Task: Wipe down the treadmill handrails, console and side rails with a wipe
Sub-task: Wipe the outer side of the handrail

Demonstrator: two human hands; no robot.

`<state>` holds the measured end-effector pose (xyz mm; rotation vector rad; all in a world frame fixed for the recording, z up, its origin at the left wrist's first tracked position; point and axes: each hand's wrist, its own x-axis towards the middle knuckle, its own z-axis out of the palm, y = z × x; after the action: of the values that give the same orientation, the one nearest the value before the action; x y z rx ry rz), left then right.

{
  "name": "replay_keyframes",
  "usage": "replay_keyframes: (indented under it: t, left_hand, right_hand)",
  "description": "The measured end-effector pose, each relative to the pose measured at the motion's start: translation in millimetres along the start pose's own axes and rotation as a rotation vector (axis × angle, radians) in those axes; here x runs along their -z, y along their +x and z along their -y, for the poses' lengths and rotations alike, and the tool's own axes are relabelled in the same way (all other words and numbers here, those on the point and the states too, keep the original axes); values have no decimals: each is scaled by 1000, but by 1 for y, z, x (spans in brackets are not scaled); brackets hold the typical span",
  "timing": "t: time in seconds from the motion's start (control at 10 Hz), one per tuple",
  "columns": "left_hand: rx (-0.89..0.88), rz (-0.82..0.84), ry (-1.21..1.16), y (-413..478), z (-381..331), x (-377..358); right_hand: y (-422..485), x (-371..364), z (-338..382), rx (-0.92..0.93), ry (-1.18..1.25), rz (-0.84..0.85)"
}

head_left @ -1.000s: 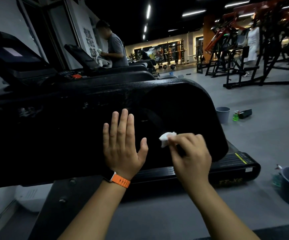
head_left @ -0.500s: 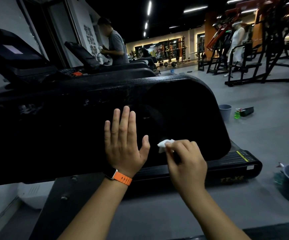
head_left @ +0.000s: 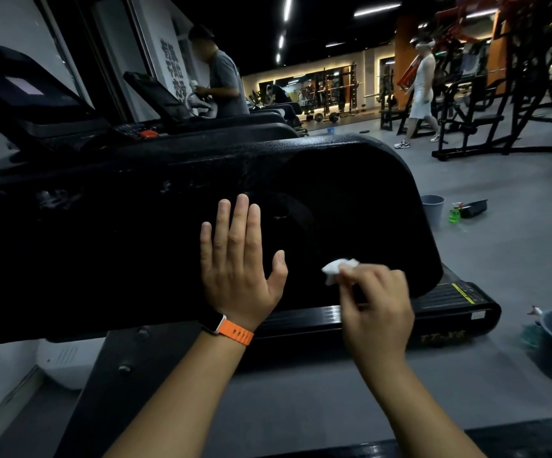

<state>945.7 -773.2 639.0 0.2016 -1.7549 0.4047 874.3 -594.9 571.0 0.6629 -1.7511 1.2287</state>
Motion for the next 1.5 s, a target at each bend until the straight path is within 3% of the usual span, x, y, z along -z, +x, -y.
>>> replay_keyframes:
  t: [0.1, 0.3, 0.5, 0.6, 0.7, 0.8, 0.9, 1.0, 1.2, 1.3, 1.4, 1.5]
  left_hand:
    - [2, 2, 1, -1, 1, -1]
    - [1, 4, -5, 0, 0, 0]
    - [4, 4, 1, 0, 1, 0]
    - [0, 2, -1, -1, 1, 0]
    - [-4, 0, -3, -1, 0, -1]
    - [-4, -2, -5, -1, 0, -1]
    - [3, -4, 0, 0, 1, -1]
    - [2, -1, -1, -1, 1, 0]
    - [-1, 1, -3, -2, 1, -1]
    - [0, -1, -2, -1, 1, -1]
    - [2, -4, -4, -1, 1, -2]
    - [1, -5, 1, -1, 1, -2]
  right_hand:
    - [-13, -4, 4, 143, 0, 195]
    - [20, -7, 21, 11, 88, -17]
    - [-32, -19, 18, 254, 24, 202]
    - [-23, -11, 5, 196, 7, 138]
    - [0, 5, -11, -37, 25, -44]
    - [-6, -2, -2, -32, 72, -13]
    - [-22, -8, -1, 124, 63, 135]
    - [-19, -4, -10, -36, 71, 11]
    - [-35, -8, -9, 44, 6, 98]
    - [-27, 1, -18, -133, 57, -39]
    - [-27, 2, -8, -58, 40, 38]
    - [2, 7, -13, -63, 100, -34]
